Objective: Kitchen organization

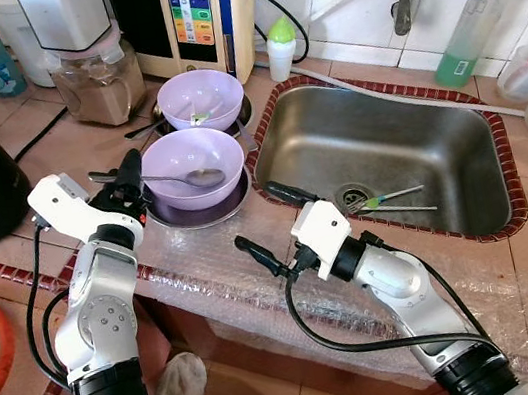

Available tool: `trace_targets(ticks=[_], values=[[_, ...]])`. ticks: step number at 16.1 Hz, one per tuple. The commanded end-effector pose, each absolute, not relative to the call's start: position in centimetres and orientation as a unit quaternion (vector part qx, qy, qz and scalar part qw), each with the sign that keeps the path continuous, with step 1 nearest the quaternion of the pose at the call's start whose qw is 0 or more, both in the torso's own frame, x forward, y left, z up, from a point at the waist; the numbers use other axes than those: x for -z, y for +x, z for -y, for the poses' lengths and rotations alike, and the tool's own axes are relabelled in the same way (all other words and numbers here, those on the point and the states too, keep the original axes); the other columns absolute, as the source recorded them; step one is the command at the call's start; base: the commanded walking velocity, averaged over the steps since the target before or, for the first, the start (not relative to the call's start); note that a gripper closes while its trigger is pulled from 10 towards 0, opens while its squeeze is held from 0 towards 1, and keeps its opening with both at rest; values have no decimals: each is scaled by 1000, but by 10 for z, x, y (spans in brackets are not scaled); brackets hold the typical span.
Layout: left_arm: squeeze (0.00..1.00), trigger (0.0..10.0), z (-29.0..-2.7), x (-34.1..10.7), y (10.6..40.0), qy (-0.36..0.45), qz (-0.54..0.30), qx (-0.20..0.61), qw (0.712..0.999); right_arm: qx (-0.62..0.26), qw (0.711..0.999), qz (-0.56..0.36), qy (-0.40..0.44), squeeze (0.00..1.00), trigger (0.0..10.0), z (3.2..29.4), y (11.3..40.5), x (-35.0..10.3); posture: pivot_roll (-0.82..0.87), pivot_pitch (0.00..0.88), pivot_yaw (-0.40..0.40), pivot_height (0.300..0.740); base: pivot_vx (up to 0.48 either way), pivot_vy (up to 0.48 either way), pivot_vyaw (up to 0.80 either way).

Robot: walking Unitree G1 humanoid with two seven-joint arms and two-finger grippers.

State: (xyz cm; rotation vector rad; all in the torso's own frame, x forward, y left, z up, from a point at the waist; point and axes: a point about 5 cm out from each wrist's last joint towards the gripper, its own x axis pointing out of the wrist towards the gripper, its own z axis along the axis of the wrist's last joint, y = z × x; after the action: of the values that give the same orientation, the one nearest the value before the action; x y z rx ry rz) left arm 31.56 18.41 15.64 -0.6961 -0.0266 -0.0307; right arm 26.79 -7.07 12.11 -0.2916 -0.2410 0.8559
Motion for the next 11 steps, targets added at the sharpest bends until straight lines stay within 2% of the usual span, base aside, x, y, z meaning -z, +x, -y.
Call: trace_targets(ticks=[1, 11], values=[[0, 0, -184, -159, 314, -341, 15, 20, 940, -420, 888, 115, -147, 0, 10000, 70, 267, -121, 47, 34, -31, 740, 0, 0, 0], [0, 0, -187, -177, 314, -331, 44, 26, 942, -423, 886, 108, -153, 0, 10000, 68, 267, -116, 59, 25, -35, 740, 0, 0, 0]])
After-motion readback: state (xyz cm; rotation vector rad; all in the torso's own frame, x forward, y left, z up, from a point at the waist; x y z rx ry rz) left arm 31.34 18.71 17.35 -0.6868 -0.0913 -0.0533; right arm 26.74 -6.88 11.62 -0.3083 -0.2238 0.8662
